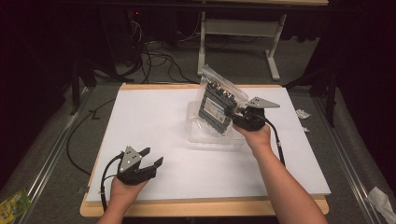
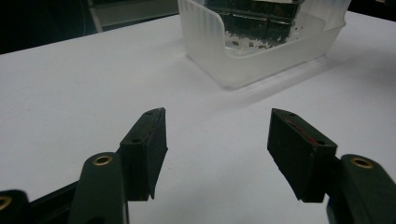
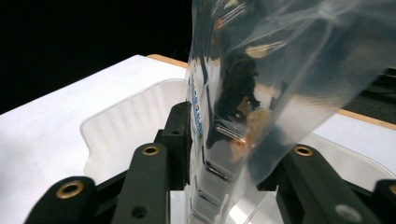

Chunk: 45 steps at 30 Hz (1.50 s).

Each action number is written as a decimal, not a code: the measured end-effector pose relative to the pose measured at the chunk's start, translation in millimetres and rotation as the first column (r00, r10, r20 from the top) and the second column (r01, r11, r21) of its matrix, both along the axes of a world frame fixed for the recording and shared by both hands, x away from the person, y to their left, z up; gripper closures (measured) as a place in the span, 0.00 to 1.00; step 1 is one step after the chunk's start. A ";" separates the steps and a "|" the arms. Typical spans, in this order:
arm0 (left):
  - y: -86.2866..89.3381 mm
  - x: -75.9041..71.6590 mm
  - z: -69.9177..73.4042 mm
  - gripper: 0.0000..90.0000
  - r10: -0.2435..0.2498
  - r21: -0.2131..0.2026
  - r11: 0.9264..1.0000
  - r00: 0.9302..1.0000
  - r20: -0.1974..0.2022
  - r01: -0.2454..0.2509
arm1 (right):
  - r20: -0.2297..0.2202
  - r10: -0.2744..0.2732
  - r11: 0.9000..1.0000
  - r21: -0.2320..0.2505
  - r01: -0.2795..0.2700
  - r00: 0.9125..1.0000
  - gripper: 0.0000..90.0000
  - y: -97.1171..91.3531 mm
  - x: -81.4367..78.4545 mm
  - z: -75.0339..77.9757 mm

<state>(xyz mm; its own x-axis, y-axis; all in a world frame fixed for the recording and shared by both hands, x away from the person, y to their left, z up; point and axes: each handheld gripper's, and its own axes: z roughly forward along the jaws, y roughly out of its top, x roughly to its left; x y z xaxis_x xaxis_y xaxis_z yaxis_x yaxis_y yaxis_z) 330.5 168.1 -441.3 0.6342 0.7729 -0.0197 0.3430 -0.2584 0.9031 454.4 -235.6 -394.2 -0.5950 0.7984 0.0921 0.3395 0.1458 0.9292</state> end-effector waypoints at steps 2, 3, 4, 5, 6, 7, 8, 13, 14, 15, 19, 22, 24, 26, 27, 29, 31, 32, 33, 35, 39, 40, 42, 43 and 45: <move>-0.2 0.1 -0.1 0.42 0.001 0.000 1.000 1.000 -0.001 -0.001 | -0.003 -0.001 1.000 0.001 0.001 1.000 0.71 0.1 0.1 0.1; -0.3 0.1 -0.1 0.42 0.001 0.000 1.000 1.000 -0.001 -0.001 | -0.004 0.000 1.000 0.002 0.000 1.000 0.69 0.3 0.6 0.2; -0.2 0.0 -0.1 0.42 0.001 0.000 1.000 1.000 -0.001 -0.001 | -0.006 0.000 1.000 0.003 0.000 1.000 0.68 0.3 0.9 0.2; -0.2 0.0 -0.1 0.42 0.001 0.000 1.000 1.000 -0.001 -0.001 | -0.006 0.000 1.000 0.003 0.000 1.000 0.68 0.3 0.9 0.2; -0.2 0.0 -0.1 0.42 0.000 0.000 1.000 1.000 -0.001 0.000 | -0.009 -0.001 1.000 0.003 0.002 1.000 0.67 0.4 1.2 0.2; -0.1 0.0 -0.1 0.42 0.000 0.000 1.000 1.000 -0.001 0.000 | -0.012 -0.008 1.000 0.003 0.008 1.000 0.65 0.7 1.5 0.4; -0.1 0.0 -0.1 0.42 0.000 0.001 1.000 1.000 -0.002 0.000 | -0.011 -0.008 1.000 0.001 0.008 1.000 0.64 0.6 1.9 0.5; -0.1 -0.5 0.0 0.42 -0.001 0.004 1.000 1.000 0.000 0.001 | -0.021 -0.013 1.000 -0.005 0.013 1.000 0.56 -0.5 3.2 1.3; 0.0 -0.4 -0.1 0.42 -0.001 0.005 1.000 1.000 0.000 0.001 | -0.024 -0.012 1.000 -0.006 0.012 1.000 0.55 -0.7 3.3 1.3; 0.0 -0.4 -0.1 0.42 -0.001 0.005 1.000 1.000 0.000 0.001 | -0.026 -0.011 1.000 -0.006 0.010 1.000 0.54 -1.0 3.4 1.3; -0.3 -0.5 -0.2 0.42 -0.003 0.003 1.000 1.000 -0.003 0.003 | -0.036 -0.008 1.000 0.013 0.008 0.999 0.49 -2.4 3.8 2.0; -0.4 -0.5 -0.2 0.42 -0.004 0.005 1.000 1.000 -0.003 0.004 | -0.038 -0.005 1.000 0.020 0.006 0.999 0.47 -2.7 4.0 2.8; -0.3 -0.5 -0.1 0.42 -0.004 0.005 1.000 1.000 -0.002 0.004 | -0.036 0.014 1.000 0.020 -0.013 0.999 0.38 -3.1 4.8 4.6; -0.2 -0.4 -0.1 0.42 -0.005 0.005 1.000 1.000 -0.003 0.005 | -0.041 0.020 1.000 0.023 -0.019 0.999 0.32 -3.4 4.9 6.1; -0.2 -0.5 -0.2 0.42 -0.004 0.005 1.000 1.000 -0.003 0.004 | -0.045 0.020 0.999 0.030 -0.018 0.999 0.30 -4.0 4.3 6.8; -0.2 -0.5 -0.2 0.42 -0.004 0.004 1.000 1.000 -0.003 0.004 | -0.048 -0.001 1.000 0.017 0.002 0.999 0.22 -5.1 2.3 8.6; -0.3 -0.6 -0.2 0.42 -0.006 0.004 1.000 1.000 -0.003 0.006 | -0.053 -0.009 1.000 0.014 0.009 0.999 0.17 -6.2 1.1 9.9; -0.4 -0.7 -0.2 0.42 -0.007 0.004 1.000 1.000 -0.003 0.007 | -0.057 -0.026 1.000 -0.001 0.026 0.998 0.18 -6.1 -0.2 10.9; -0.5 -0.7 -0.2 0.42 -0.007 0.004 1.000 1.000 -0.003 0.007 | -0.060 -0.044 0.999 -0.017 0.044 0.997 0.19 -5.8 -2.1 12.1; -0.6 -0.8 -0.2 0.42 -0.008 0.004 1.000 1.000 -0.003 0.008 | -0.059 -0.042 0.999 -0.022 0.041 0.997 0.17 -7.3 -6.5 14.0; -0.7 -1.0 0.0 0.42 -0.011 0.004 1.000 1.000 -0.004 0.011 | -0.041 -0.046 0.999 0.005 0.046 0.998 0.15 -12.6 -19.7 17.8; -1.1 -1.2 -0.1 0.42 -0.011 0.003 1.000 1.000 -0.004 0.011 | -0.039 -0.046 0.999 0.005 0.046 0.998 0.14 -13.9 -23.5 18.5; -1.5 -1.5 0.1 0.42 -0.018 0.008 1.000 1.000 -0.005 0.018 | -0.039 -0.043 0.999 -0.002 0.042 0.998 0.12 -16.8 -31.2 20.1; -1.5 -1.5 0.1 0.42 -0.018 0.008 1.000 1.000 -0.005 0.018 | -0.039 -0.043 0.999 -0.002 0.042 0.998 0.12 -16.8 -31.2 20.1; -2.7 -1.9 -0.3 0.42 -0.019 0.009 1.000 1.000 -0.006 0.019 | -0.029 -0.044 0.999 0.005 0.044 0.999 0.10 -24.0 -47.4 21.6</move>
